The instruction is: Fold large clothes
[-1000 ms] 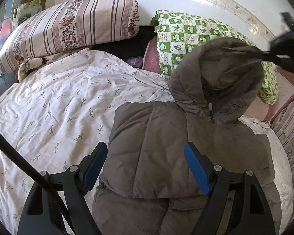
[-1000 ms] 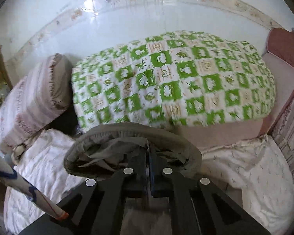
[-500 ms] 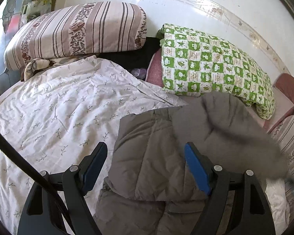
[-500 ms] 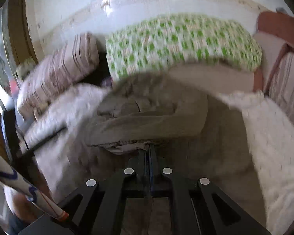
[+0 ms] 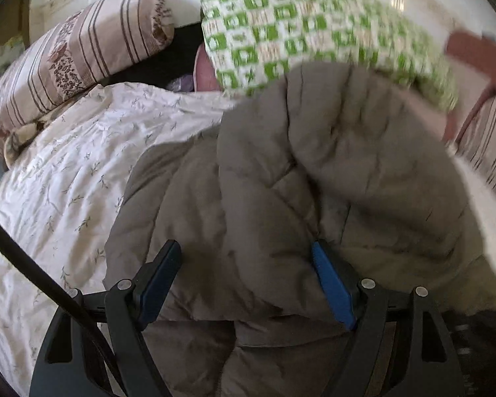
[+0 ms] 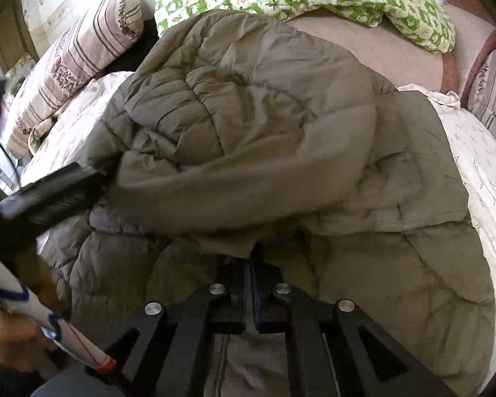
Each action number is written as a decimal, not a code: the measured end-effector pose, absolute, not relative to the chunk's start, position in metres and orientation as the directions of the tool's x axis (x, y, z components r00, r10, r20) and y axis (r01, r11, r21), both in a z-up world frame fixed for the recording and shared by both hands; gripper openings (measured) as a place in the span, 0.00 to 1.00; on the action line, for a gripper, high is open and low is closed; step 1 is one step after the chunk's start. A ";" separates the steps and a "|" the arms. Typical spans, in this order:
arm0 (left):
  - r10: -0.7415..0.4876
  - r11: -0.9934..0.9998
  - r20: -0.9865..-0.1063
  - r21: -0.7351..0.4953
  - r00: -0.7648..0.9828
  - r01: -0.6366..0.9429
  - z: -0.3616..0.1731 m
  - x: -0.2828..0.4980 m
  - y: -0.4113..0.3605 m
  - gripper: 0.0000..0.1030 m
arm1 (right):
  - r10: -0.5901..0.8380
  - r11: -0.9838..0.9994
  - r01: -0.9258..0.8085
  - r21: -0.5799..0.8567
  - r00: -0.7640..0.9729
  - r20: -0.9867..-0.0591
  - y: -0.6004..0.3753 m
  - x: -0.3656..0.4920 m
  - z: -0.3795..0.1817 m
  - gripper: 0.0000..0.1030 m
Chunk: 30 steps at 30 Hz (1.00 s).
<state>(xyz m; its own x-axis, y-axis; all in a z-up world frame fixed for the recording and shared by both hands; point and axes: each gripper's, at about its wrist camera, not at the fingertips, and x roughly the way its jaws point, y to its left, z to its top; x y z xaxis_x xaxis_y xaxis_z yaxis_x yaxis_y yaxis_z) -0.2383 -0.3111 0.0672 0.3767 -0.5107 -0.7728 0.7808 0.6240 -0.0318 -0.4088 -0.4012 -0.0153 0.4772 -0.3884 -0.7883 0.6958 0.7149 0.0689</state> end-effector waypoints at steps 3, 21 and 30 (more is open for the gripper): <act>-0.509 0.623 -0.773 -0.027 0.379 0.782 0.068 -0.239 -0.310 0.78 | -0.434 0.727 0.686 0.020 0.483 -0.761 -0.392 -0.423 0.008 0.03; -0.508 0.630 -0.783 -0.053 0.359 0.775 0.061 -0.235 -0.307 0.82 | -0.386 0.667 0.729 0.152 0.513 -0.767 -0.471 -0.394 -0.017 0.28; -0.569 0.640 -0.730 -0.103 0.379 0.762 0.082 -0.234 -0.296 0.82 | -0.398 0.705 0.688 0.171 0.584 -0.707 -0.457 -0.399 0.034 0.28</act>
<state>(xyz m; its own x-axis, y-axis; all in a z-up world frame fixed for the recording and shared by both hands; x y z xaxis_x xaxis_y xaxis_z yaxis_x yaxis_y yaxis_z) -0.2336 -0.2962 0.0819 0.3793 -0.5689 -0.7297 0.7616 0.6398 -0.1030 -0.3989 -0.4567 0.0344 0.5842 -0.3983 -0.7072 0.6881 0.7051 0.1712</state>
